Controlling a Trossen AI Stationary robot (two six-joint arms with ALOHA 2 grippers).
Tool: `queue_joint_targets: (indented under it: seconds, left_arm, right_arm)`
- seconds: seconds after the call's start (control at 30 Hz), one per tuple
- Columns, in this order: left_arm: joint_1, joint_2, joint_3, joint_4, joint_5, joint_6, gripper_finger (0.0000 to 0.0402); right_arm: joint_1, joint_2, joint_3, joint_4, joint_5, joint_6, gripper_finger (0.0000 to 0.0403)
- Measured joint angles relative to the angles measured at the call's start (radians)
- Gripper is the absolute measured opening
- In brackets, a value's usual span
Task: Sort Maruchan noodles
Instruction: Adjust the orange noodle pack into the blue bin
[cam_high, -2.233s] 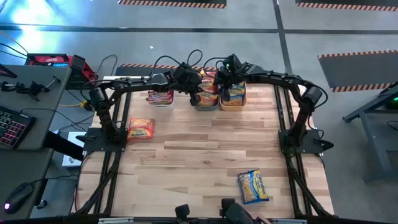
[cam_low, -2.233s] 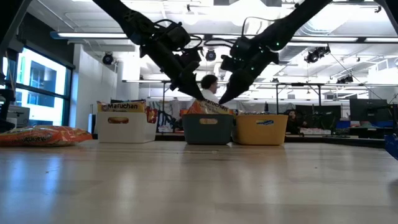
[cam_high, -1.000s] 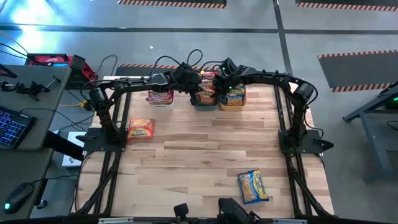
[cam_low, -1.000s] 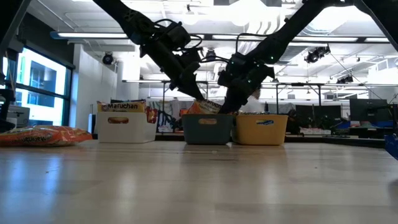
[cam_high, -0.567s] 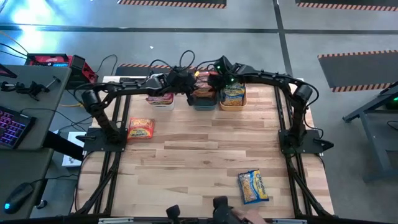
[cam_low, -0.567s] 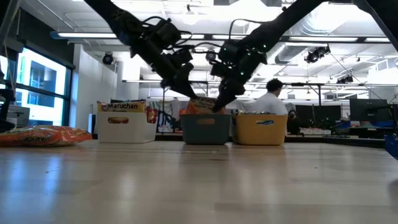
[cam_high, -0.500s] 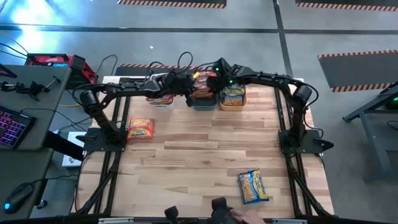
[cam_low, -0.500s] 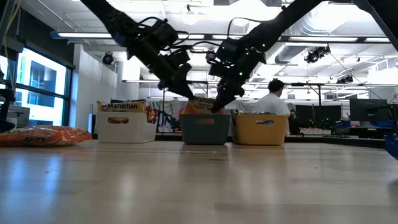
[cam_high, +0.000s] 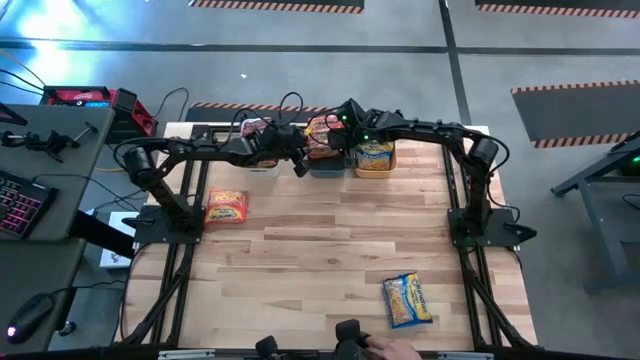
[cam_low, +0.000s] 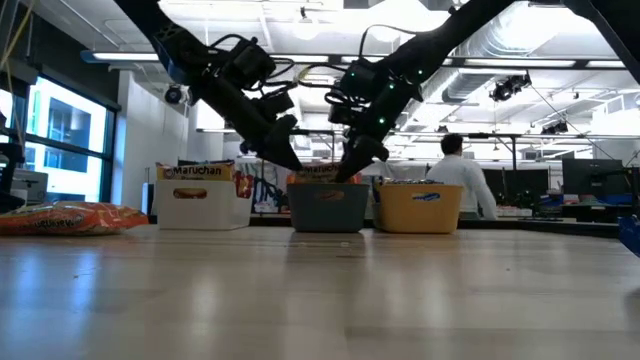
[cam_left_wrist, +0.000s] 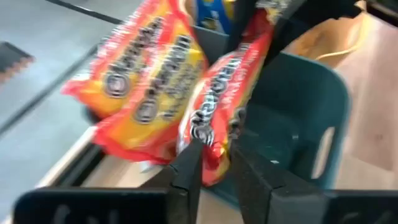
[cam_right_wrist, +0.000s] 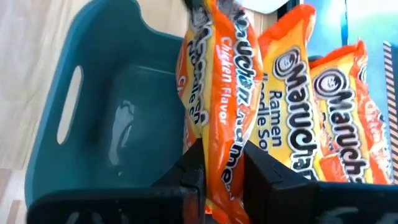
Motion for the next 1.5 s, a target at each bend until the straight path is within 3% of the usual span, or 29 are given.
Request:
queue_joint_targets:
  seconds: [0.17,0.27,0.4,0.6,0.8,1.1,1.5]
  left_arm:
    - [-0.001,-0.054,0.0,-0.058,-0.135,0.023,0.0111]
    - [-0.002,-0.076,0.0,-0.102,-0.142,0.028,0.0121]
    - [-0.018,-0.068,-0.005,-0.107,-0.099,0.023,0.0112]
    - [-0.047,-0.058,-0.008,-0.103,-0.156,0.017,0.0074]
    - [-0.052,-0.058,-0.008,-0.102,-0.18,0.014,0.005]
    - [-0.052,-0.058,-0.008,-0.103,-0.183,0.013,0.0047]
    - [-0.052,-0.058,-0.007,-0.103,-0.183,0.006,0.0046]
  right_arm:
    - [-0.004,0.024,0.0,0.006,0.004,0.0,0.0045]
    - [-0.003,0.026,0.0,0.01,0.007,-0.001,0.0045]
    - [-0.004,0.027,0.0,0.026,0.003,0.01,0.0045]
    - [-0.008,0.027,0.0,0.028,0.004,0.048,0.0053]
    - [-0.01,0.027,0.0,0.03,0.032,0.051,0.01]
    - [-0.01,0.027,0.0,0.033,0.068,0.061,0.0194]
    - [-0.009,0.011,-0.001,0.079,0.099,0.054,0.0216]
